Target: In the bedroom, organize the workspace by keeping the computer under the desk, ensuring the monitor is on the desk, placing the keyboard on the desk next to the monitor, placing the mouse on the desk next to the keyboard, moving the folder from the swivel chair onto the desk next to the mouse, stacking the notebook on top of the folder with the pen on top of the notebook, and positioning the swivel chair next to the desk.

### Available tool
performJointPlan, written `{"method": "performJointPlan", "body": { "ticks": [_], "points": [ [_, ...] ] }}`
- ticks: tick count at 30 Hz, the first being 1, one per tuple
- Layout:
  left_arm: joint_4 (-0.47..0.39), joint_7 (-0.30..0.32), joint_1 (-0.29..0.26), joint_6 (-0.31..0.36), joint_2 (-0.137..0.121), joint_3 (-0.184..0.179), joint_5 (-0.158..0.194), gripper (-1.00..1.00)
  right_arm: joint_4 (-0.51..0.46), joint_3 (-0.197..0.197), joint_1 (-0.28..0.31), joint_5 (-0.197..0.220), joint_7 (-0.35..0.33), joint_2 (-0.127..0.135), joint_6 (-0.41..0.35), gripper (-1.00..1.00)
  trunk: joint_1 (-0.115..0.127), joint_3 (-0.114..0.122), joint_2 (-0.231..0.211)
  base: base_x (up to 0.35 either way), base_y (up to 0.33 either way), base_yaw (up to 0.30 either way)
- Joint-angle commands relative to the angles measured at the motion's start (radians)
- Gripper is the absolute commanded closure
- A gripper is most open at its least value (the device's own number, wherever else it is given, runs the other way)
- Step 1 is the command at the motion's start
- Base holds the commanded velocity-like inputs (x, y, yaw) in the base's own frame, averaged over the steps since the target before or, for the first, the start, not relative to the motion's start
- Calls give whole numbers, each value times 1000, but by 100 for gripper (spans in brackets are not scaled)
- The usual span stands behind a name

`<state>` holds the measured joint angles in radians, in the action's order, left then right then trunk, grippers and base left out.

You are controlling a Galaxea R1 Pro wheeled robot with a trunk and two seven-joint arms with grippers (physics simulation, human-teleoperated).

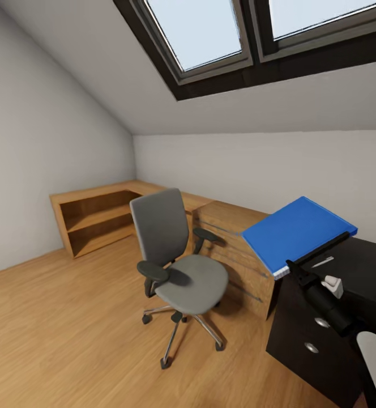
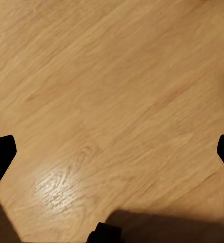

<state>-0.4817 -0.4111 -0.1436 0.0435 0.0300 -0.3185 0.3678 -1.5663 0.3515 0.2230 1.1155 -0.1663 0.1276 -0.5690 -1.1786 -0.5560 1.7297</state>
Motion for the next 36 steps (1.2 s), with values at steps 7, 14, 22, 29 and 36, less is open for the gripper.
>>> {"method": "performJointPlan", "body": {
  "ticks": [7, 14, 22, 29, 36],
  "points": [
    [-1, -9, 0, -55, -4, -6, 5, -100, 0, 22, 1, 1, -2, 0, -6, 100, 12, 8, -21, 0, 0, -266],
    [36, -10, -1, -187, -3, -5, 5, -100, 1, 37, 1, 0, 0, 0, -6, 100, 12, 8, -21, 0, -39, -267],
    [40, -11, -1, -191, -1, -7, 3, -100, 2, 42, 1, -14, 4, -1, -4, 100, 12, 8, -21, 0, -271, -268],
    [40, -12, -1, -197, -3, -4, 5, -100, 4, 53, 1, -23, 6, -2, -3, 100, 12, 8, -21, 0, -40, -290],
    [40, -12, 0, -197, -2, -4, 4, -100, 10, 55, 1, -25, 14, -2, -2, 100, 12, 8, -21, 0, -1, -298]
  ]
}}
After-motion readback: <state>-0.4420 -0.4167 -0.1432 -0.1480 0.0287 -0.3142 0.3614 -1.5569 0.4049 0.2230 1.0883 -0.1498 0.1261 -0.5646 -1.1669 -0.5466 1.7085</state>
